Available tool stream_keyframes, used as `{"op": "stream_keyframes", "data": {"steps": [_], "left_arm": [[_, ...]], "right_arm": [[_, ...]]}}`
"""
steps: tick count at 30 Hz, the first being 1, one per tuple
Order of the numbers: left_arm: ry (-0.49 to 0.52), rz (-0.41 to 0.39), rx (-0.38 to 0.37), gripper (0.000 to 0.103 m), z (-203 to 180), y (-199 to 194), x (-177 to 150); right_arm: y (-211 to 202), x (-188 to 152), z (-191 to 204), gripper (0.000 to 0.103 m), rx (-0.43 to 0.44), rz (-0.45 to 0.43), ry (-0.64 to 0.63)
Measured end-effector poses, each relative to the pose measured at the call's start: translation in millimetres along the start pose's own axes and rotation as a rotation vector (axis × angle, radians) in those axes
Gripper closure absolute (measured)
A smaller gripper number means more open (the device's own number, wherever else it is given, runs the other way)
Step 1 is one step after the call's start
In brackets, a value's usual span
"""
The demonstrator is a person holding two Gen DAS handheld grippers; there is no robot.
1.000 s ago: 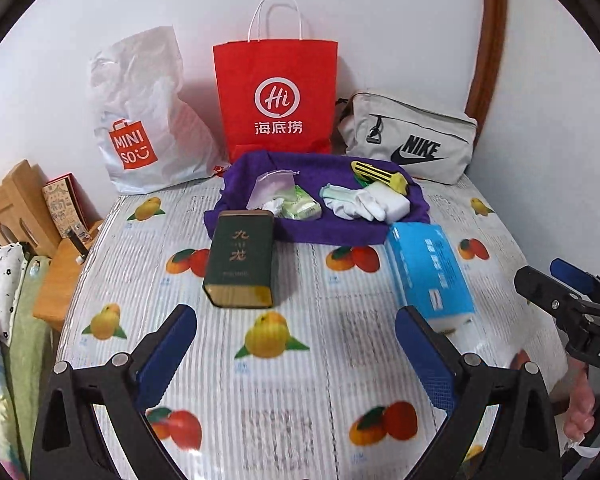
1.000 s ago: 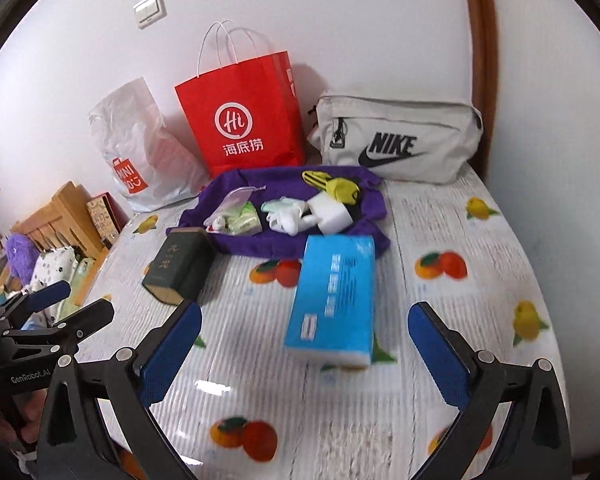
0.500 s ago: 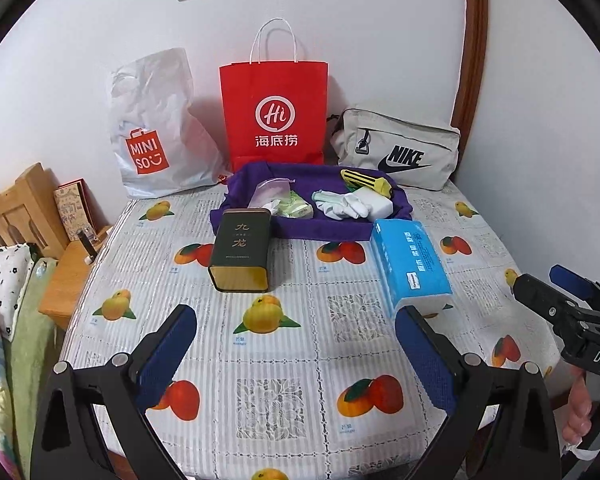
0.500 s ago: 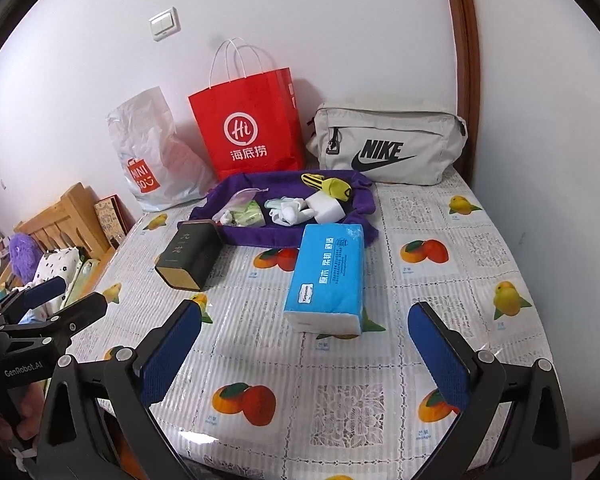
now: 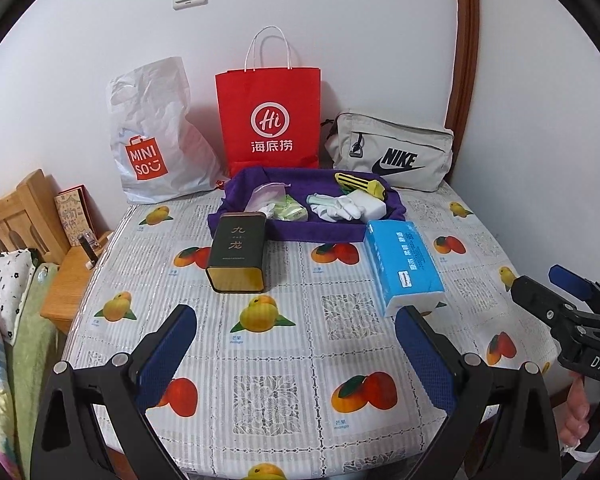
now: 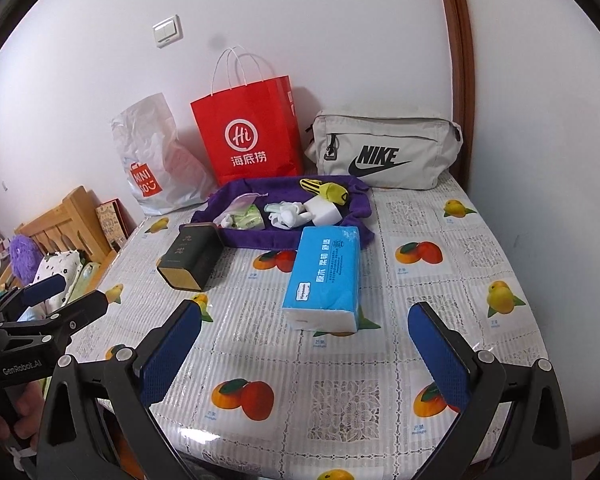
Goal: Organize soft objects
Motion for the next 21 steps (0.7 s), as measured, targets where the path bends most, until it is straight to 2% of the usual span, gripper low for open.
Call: {"op": "stream_keyframes", "data": {"steps": [21], "left_arm": [[-0.006,0.011,-0.001,0.003,1.5,2.0,-0.7]], "right_arm": [[0.9,-1.9,3.2,0.001,0.001,0.005,-0.015]]}}
Point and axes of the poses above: each gripper's, at about its wrist camera, not at the fingertips, and y roughly the way its jaws point, z to its left, x to its top, the point moved 2 cm from there along y, roughly the way its jaws point, and after that the axes turned 15 degrees about z, right-handed, at the moved point
